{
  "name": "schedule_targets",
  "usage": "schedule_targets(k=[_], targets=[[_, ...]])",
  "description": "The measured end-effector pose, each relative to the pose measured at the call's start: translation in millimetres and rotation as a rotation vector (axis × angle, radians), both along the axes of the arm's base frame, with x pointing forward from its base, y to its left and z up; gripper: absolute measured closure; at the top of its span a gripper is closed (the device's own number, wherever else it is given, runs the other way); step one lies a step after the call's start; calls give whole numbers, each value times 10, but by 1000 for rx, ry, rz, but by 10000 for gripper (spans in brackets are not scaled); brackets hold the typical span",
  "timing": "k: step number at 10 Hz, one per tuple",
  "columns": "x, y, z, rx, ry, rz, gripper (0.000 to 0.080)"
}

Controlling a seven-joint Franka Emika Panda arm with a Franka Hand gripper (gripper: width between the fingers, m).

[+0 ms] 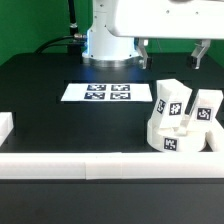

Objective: Assemble stool

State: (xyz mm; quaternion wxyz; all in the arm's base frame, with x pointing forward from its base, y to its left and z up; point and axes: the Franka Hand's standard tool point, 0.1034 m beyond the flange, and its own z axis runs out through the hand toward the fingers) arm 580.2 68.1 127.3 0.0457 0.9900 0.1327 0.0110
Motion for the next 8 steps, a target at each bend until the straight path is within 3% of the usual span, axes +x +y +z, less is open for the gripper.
schedule_targets(k=[2,5,8], targets=[[30,-4,-32,-27,-36,123,150],[52,4,-93,-67,-6,505,150],[55,-41,-95,-91,15,667,150]])
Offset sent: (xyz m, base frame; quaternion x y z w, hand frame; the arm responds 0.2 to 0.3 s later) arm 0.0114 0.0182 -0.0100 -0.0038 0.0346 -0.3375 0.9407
